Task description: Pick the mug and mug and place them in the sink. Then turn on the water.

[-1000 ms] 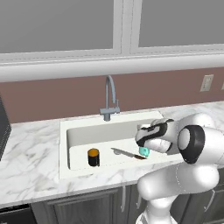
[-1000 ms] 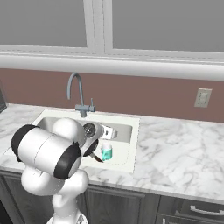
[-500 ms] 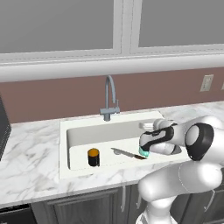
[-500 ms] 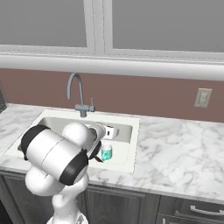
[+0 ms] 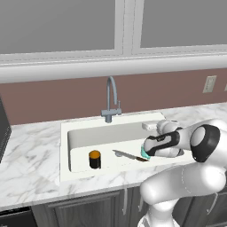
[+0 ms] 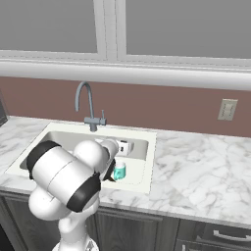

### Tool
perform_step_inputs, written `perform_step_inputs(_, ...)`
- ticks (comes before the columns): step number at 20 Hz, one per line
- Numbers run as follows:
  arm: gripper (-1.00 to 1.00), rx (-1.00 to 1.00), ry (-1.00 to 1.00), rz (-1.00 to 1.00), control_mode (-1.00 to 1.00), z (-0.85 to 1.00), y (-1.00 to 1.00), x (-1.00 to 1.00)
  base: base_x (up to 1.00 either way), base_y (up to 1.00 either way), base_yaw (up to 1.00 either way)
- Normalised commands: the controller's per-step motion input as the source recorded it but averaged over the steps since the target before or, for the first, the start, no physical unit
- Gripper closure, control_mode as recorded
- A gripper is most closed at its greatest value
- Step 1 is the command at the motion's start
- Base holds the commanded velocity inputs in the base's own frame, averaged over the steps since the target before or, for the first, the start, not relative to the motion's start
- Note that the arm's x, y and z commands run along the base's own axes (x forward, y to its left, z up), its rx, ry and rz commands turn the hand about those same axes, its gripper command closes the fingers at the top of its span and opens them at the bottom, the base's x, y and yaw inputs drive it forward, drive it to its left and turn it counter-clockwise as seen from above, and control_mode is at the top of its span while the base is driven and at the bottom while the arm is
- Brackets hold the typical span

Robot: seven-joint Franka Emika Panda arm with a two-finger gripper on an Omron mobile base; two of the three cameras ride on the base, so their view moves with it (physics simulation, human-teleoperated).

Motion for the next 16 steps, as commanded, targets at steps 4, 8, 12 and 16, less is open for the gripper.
perform_step_inputs(4, -1.00, 0.00, -0.02, 0.00, -1.00, 0.13, 0.20, -0.03, 0.00, 0.00, 0.00)
perform_step_inputs(8, -1.00, 0.00, -0.03, 0.00, -1.00, 0.04, 0.24, -0.07, 0.00, 0.00, 0.00)
perform_step_inputs(12, -1.00, 0.00, -0.05, 0.00, -1.00, 0.06, 0.33, -0.01, 0.00, 0.00, 0.00)
perform_step_inputs(16, -1.00, 0.00, -0.04, 0.00, -1.00, 0.11, 0.41, 0.00, 0.00, 0.00, 0.00)
